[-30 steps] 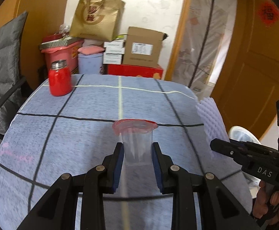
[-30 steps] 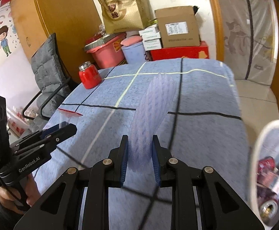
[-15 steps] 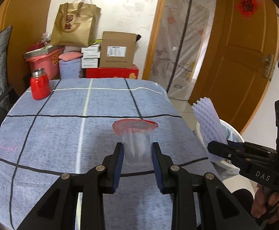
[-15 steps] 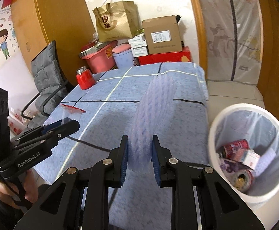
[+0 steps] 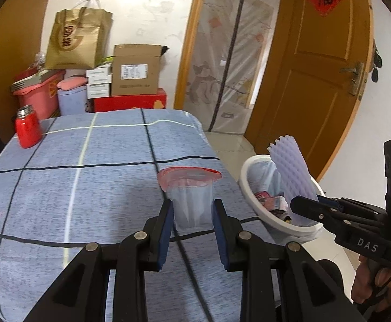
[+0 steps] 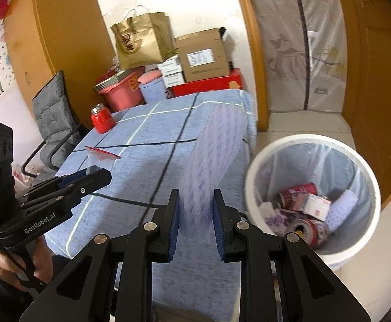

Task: Collect trash
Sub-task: 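Carry the plastic cup and foam sleeve over the wastebasket with both grippers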

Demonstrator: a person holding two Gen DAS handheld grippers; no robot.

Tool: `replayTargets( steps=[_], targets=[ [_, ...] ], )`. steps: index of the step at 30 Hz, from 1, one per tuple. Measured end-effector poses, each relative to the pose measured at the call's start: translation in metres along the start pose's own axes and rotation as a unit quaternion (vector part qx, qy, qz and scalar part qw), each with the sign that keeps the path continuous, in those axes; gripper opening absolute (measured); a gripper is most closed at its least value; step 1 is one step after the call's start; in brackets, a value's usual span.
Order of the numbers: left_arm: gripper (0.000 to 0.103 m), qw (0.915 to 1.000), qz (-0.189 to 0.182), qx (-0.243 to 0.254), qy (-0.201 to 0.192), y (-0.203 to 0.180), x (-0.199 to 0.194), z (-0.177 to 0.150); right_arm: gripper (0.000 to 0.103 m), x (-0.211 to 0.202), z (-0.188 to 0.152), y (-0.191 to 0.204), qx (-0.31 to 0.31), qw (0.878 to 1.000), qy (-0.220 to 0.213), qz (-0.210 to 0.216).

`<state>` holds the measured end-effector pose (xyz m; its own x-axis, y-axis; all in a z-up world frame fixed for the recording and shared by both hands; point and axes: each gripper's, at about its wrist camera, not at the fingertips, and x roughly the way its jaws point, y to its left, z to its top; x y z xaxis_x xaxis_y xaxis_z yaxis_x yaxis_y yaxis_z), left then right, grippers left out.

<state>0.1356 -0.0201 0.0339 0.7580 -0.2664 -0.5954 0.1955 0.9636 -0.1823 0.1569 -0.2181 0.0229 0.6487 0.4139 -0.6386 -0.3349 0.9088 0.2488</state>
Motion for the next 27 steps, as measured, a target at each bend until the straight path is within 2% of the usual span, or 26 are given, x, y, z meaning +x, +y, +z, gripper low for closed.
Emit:
replayTargets(
  steps=[15, 27],
  targets=[
    [0.030, 0.9984, -0.047, 0.032, 0.006, -0.053, 0.026, 0.012, 0.024, -0.032, -0.001, -0.053, 0.037, 0.998, -0.022, -0.046],
    [0.030, 0.9953, -0.076, 0.056, 0.024, -0.087, 0.059, 0.017, 0.024, -0.037, -0.009, -0.098, 0.072, 0.995, -0.018, -0.073]
  ],
)
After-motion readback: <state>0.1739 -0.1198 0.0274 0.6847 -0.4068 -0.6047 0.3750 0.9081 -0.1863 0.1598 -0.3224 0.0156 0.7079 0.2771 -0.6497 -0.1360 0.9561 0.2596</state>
